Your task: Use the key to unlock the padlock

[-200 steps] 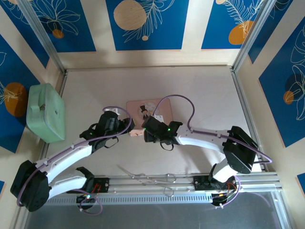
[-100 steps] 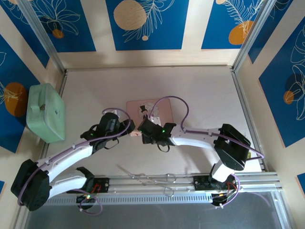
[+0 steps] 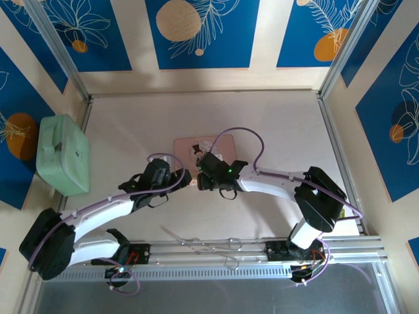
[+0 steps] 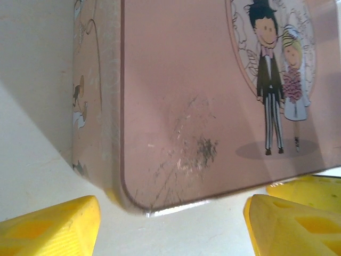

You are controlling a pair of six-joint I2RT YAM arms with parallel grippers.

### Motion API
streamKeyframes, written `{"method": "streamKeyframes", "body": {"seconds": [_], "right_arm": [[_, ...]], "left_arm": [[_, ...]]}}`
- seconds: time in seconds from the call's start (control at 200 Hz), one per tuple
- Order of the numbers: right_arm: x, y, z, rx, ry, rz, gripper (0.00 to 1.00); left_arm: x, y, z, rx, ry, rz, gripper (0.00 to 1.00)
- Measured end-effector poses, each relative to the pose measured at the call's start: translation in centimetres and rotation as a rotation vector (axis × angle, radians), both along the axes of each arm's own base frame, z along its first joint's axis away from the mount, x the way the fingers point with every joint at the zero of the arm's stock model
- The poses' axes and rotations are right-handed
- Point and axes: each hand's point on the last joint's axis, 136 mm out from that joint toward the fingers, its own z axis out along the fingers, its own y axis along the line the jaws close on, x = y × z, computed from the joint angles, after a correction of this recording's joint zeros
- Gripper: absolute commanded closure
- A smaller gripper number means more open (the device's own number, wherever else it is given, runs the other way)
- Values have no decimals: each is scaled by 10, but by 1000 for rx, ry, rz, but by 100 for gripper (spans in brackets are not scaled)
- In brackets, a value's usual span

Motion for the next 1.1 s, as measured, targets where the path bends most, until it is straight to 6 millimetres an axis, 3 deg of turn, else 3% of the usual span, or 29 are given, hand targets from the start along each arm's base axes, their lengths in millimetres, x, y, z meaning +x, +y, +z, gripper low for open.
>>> {"method": "streamKeyframes", "body": {"seconds": [0.375,0.675,1.1], "right_arm": [[17,-10,1,14,10,-7,43],[27,-6,6,23,0,-4,46],[22,-8,-17,-28,52,-94,50]], "left_arm": [[21,-13,-1,21,1,-2,28],[42,-13,15,33,-56,16,30],[39,-9,19,20,-82,17,35]]}}
